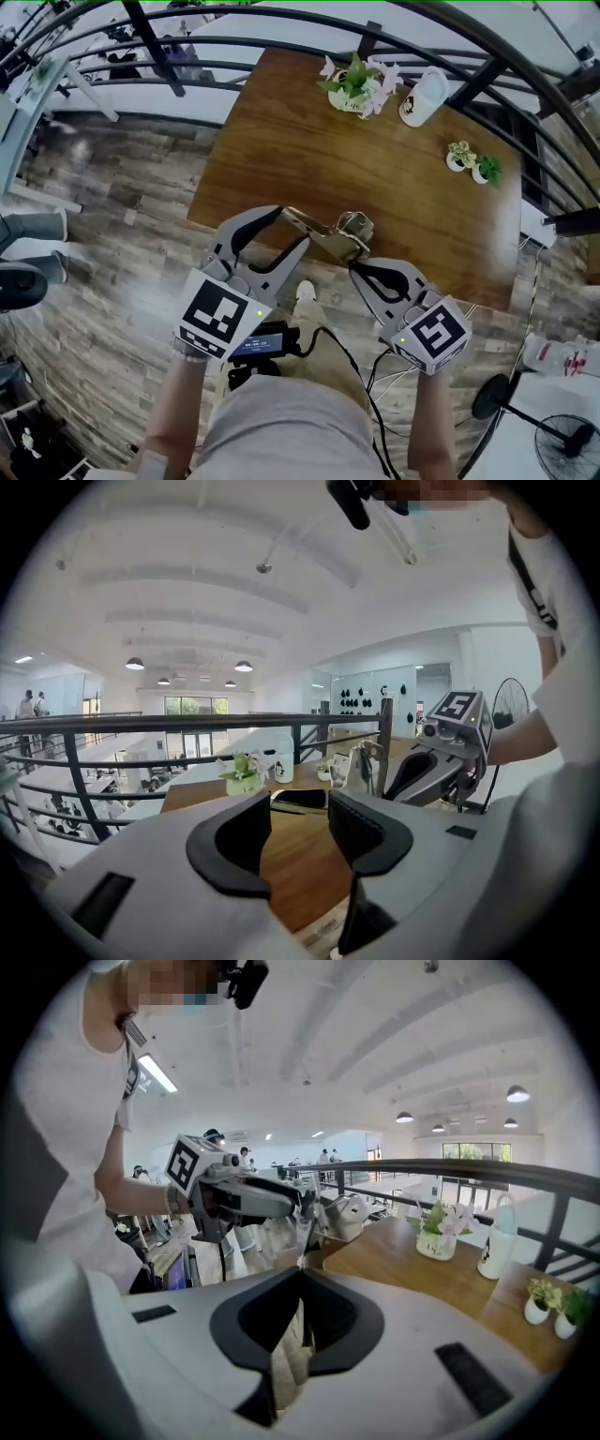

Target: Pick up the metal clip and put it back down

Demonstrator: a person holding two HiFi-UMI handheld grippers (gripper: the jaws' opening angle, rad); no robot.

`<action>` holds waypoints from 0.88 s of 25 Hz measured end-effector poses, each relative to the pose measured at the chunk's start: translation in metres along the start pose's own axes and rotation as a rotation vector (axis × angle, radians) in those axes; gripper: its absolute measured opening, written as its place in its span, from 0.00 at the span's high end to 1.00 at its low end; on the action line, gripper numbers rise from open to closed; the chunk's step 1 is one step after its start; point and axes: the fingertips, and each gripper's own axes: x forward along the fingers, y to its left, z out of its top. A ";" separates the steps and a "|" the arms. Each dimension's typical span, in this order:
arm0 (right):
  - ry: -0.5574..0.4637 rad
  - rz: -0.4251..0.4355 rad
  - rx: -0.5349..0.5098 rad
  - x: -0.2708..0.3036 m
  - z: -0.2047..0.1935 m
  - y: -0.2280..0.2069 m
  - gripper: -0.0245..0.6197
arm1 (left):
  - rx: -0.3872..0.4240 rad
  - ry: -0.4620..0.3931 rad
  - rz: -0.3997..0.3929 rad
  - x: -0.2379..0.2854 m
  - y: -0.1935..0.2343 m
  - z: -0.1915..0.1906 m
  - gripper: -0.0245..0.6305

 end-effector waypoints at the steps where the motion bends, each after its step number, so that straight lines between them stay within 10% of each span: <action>1: -0.003 -0.003 -0.009 -0.002 0.004 0.002 0.93 | 0.007 -0.009 0.003 -0.003 0.000 0.005 0.66; 22: -0.090 -0.053 -0.148 -0.028 0.066 0.036 0.93 | 0.081 -0.146 0.032 -0.060 -0.007 0.068 0.66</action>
